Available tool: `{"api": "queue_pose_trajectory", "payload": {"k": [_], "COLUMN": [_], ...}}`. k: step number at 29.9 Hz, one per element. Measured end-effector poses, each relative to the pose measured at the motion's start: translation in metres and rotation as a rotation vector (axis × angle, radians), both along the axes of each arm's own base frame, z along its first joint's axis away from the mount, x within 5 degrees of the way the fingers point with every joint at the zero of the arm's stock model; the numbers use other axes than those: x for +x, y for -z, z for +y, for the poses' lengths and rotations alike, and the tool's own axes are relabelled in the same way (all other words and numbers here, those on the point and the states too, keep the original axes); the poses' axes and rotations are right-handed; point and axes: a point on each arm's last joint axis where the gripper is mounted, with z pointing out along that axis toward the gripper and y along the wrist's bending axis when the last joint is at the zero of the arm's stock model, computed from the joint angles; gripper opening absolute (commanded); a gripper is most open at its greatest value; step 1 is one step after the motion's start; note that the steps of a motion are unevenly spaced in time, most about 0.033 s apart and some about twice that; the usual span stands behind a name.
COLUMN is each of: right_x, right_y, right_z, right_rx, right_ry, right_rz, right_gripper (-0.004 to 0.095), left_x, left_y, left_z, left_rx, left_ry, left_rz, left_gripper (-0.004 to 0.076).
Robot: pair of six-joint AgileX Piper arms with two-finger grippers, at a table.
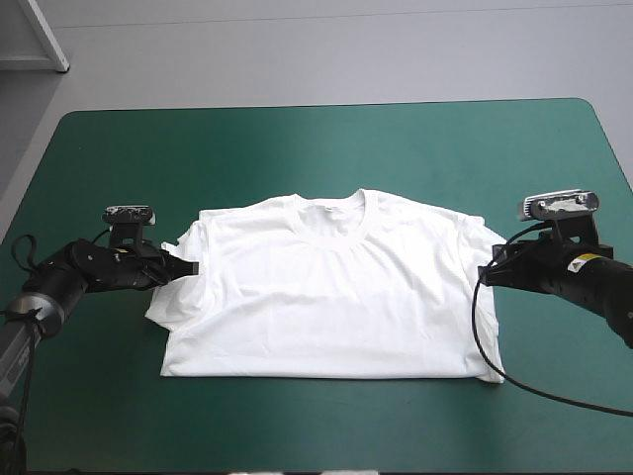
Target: Fold the cloth
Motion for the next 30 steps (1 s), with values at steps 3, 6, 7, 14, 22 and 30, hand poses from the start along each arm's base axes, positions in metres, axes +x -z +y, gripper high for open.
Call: {"api": "queue_pose_trajectory", "payload": {"k": [3,6,7,14,22,30], "right_x": [0.0,0.0,0.0,0.0,-0.001,-0.001], "right_y": [0.0,0.0,0.0,0.0,0.0,0.0], "right_z": [0.0,0.0,0.0,0.0,0.002,0.002], "right_rx": [0.0,0.0,0.0,0.001,0.027,0.03], "right_ry": [0.0,0.0,0.0,0.0,-0.005,-0.005], "right_rz": [0.0,0.0,0.0,0.0,0.009,0.009], "right_gripper": [0.0373,0.0373,0.0373,0.0379,0.0379,0.0379], "left_x": [-0.008,-0.014,-0.014,-0.017,-0.016,-0.019], "left_y": [-0.009,-0.013,-0.014,-0.024,-0.006,-0.008], "left_z": [-0.004,-0.013,-0.018,-0.066,-0.094,-0.112], "left_rx": [-0.009,-0.02,-0.024,-0.061,-0.064,-0.187], "left_ry": [0.025,0.079,0.101,0.254,0.355,0.413], "left_rz": [-0.002,0.021,0.03,-0.014,0.052,0.065], "left_gripper": [0.0019,0.0019,0.0019,0.0019,0.0178,0.0354]}}
